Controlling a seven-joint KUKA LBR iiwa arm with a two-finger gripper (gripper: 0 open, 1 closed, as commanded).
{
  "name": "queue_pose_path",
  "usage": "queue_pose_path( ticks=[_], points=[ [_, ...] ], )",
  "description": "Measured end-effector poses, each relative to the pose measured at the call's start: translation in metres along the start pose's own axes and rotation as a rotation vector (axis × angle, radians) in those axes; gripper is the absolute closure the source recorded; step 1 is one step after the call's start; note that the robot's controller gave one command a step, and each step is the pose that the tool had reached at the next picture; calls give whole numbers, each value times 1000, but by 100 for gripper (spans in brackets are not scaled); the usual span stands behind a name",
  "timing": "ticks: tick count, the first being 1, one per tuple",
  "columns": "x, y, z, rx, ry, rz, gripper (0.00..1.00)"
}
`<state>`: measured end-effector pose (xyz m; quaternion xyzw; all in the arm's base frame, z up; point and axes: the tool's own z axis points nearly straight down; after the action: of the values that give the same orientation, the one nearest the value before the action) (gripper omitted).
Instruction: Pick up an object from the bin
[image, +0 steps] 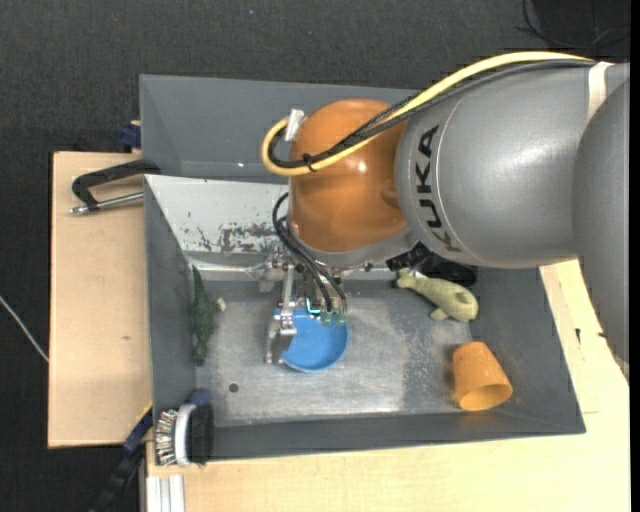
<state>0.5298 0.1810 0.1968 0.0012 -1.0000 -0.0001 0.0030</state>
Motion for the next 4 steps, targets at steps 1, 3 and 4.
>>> queue_pose_path(
  ticks=[1,3,4],
  points=[
    [17,-61,99,3,2,-141,0],
    [12,-103,124,0,-19,-585,0],
    [13,-105,122,3,-9,-582,100]
  ],
)
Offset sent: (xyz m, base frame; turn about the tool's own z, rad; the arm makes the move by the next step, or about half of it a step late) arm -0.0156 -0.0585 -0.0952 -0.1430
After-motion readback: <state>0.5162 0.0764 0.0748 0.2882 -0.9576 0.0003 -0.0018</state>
